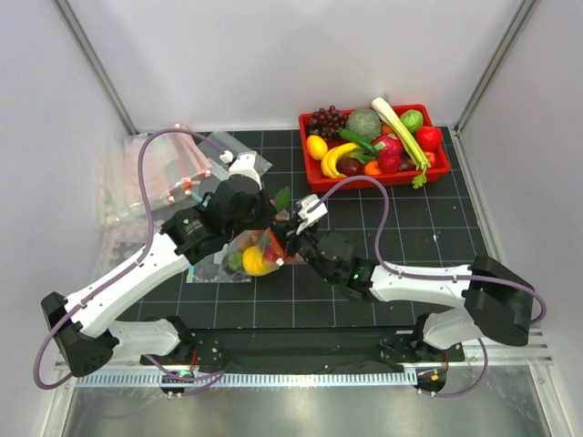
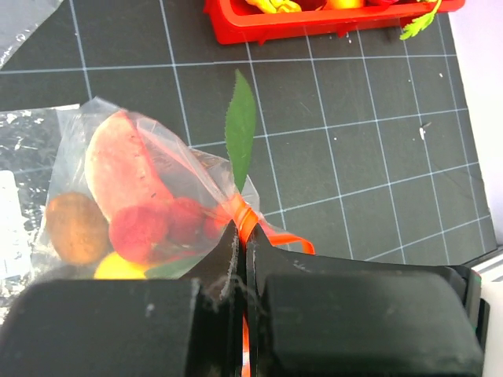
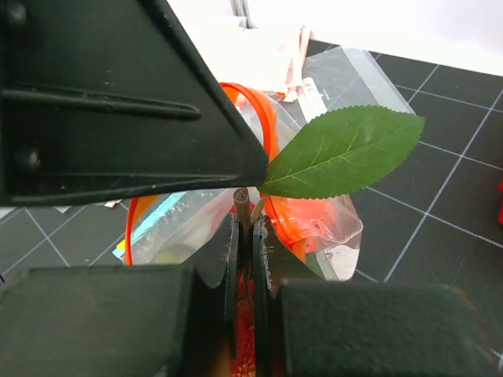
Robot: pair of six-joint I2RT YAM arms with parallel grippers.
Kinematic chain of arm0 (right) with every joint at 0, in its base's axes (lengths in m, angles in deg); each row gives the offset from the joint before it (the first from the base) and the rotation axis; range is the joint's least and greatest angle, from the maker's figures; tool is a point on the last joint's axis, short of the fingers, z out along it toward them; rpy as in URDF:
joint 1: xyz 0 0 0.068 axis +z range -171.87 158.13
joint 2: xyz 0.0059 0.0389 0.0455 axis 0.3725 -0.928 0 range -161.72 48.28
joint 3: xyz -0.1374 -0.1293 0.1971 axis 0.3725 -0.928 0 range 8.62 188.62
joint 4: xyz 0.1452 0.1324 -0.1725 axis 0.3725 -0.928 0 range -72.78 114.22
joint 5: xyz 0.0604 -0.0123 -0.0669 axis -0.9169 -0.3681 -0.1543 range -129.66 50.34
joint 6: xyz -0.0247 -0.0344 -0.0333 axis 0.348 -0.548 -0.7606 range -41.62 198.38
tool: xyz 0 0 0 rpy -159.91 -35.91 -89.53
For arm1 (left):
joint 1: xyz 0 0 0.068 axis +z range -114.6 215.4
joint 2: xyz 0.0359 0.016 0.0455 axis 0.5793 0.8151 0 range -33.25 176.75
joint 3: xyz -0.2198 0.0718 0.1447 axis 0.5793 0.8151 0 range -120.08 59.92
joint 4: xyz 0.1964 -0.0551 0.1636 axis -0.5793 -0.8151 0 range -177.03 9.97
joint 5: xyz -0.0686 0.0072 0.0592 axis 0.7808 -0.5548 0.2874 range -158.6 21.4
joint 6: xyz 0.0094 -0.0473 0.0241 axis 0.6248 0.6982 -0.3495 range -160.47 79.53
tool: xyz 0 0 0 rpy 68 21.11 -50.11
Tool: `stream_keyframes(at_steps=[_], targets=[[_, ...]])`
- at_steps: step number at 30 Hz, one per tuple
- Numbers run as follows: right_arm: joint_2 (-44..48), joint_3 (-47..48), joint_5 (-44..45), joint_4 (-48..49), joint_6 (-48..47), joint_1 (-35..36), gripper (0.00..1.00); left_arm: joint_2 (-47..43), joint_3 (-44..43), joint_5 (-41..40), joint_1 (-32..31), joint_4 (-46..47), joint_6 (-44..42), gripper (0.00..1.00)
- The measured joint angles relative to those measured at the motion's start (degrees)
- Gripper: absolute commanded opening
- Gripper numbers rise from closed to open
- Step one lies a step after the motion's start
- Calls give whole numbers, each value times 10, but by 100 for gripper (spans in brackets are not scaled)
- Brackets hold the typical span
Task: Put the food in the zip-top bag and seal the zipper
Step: Place the fake fruit in the zipper food storage bag.
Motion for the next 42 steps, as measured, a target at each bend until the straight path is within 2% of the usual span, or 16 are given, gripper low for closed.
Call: stream_keyframes(at_steps=[4, 14, 26, 34, 42], targets=[[-5, 11, -2, -21, 0, 0, 7, 0, 0, -6, 0, -4, -7, 0], [67, -17, 0, -42, -12, 5, 4, 2, 0, -51, 0, -12, -17, 1], [97, -20, 31, -63, -87, 54, 8, 11, 0, -82, 0, -17, -21, 0], [103, -34, 80, -37, -145, 96, 1, 18, 0, -96, 0, -21, -22, 1], [113, -43, 63, -23, -169, 101, 1, 18, 0, -113, 0, -26, -22, 1]])
